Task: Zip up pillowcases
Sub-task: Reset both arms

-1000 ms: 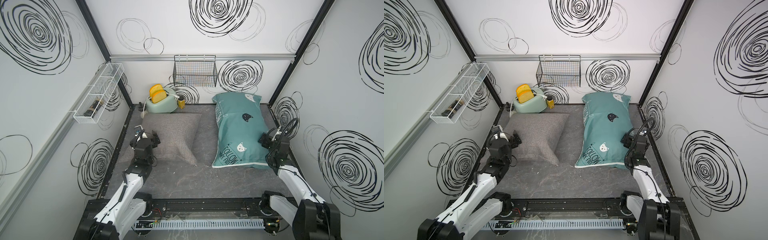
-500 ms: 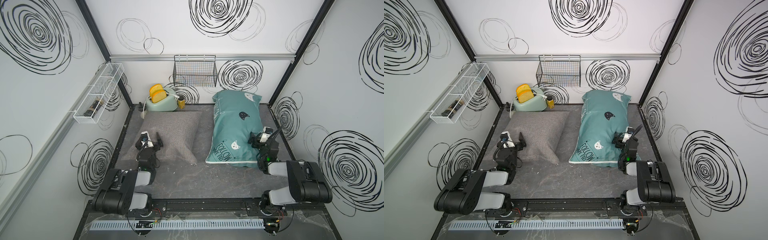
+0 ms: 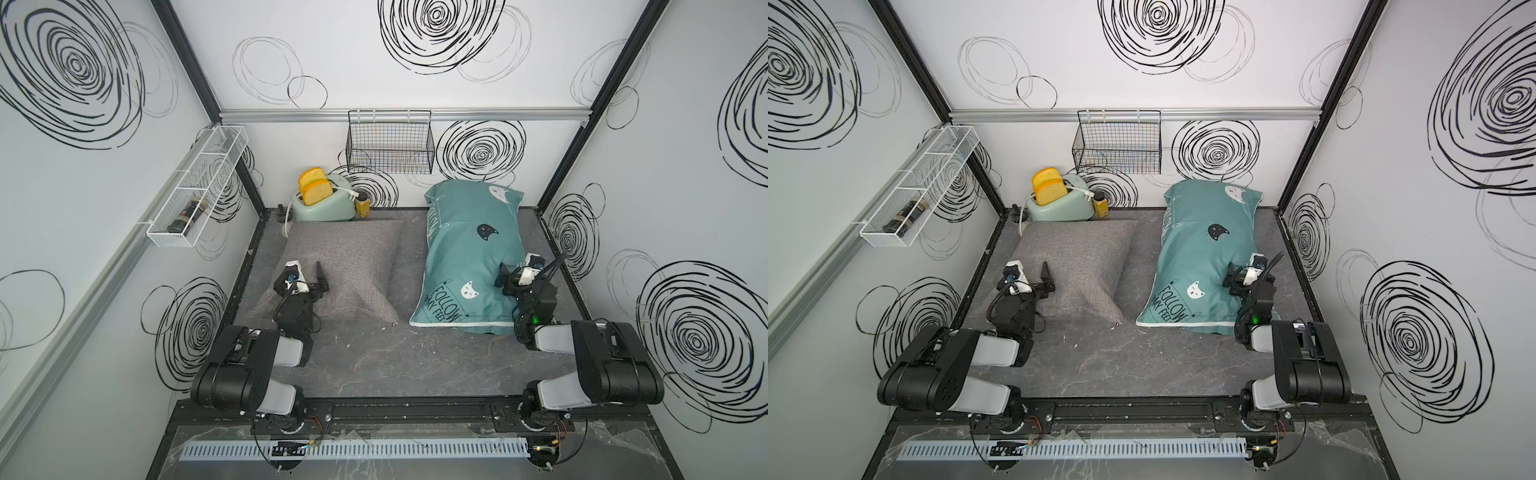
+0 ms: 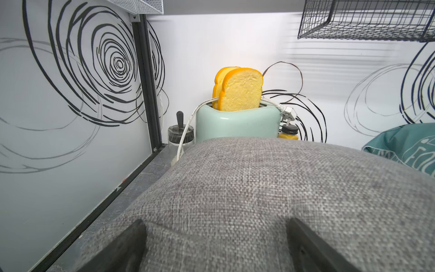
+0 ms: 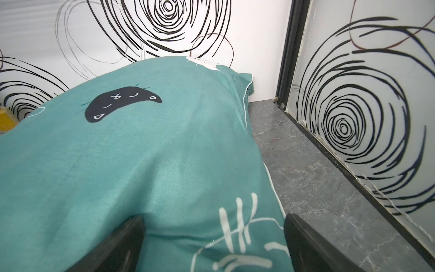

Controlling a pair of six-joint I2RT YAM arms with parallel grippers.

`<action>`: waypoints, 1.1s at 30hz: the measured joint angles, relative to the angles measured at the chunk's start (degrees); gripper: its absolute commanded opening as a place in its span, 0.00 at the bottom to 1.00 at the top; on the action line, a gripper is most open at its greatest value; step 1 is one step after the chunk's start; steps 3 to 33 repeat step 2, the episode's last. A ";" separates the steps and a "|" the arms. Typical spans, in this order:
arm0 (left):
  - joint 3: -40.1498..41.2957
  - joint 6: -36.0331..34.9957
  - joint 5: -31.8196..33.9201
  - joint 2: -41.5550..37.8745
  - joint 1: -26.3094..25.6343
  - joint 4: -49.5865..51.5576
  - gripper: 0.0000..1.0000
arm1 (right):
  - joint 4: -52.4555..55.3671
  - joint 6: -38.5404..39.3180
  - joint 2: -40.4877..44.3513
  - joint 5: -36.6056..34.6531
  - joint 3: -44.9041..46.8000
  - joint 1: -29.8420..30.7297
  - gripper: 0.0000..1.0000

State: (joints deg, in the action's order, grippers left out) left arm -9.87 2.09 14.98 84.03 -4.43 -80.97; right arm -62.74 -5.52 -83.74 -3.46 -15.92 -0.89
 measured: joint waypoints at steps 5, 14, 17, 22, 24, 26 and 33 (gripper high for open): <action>0.00 0.00 -0.04 0.00 0.00 0.00 0.96 | 0.00 0.04 -0.11 0.11 -0.04 0.00 0.98; 0.00 0.00 -0.04 0.00 0.00 0.00 0.96 | 0.00 0.04 -0.11 0.11 -0.04 0.00 0.98; 0.00 0.00 -0.04 0.00 0.00 0.00 0.96 | 0.00 0.04 -0.11 0.11 -0.04 0.00 0.98; 0.00 0.00 -0.04 0.00 0.00 0.00 0.96 | 0.00 0.04 -0.11 0.11 -0.04 0.00 0.98; 0.00 0.00 -0.04 0.00 0.00 0.00 0.96 | 0.00 0.04 -0.11 0.11 -0.04 0.00 0.98; 0.00 0.00 -0.04 0.00 0.00 0.00 0.96 | 0.00 0.04 -0.11 0.11 -0.04 0.00 0.98; 0.00 0.00 -0.04 0.00 0.00 0.00 0.96 | 0.00 0.04 -0.11 0.11 -0.04 0.00 0.98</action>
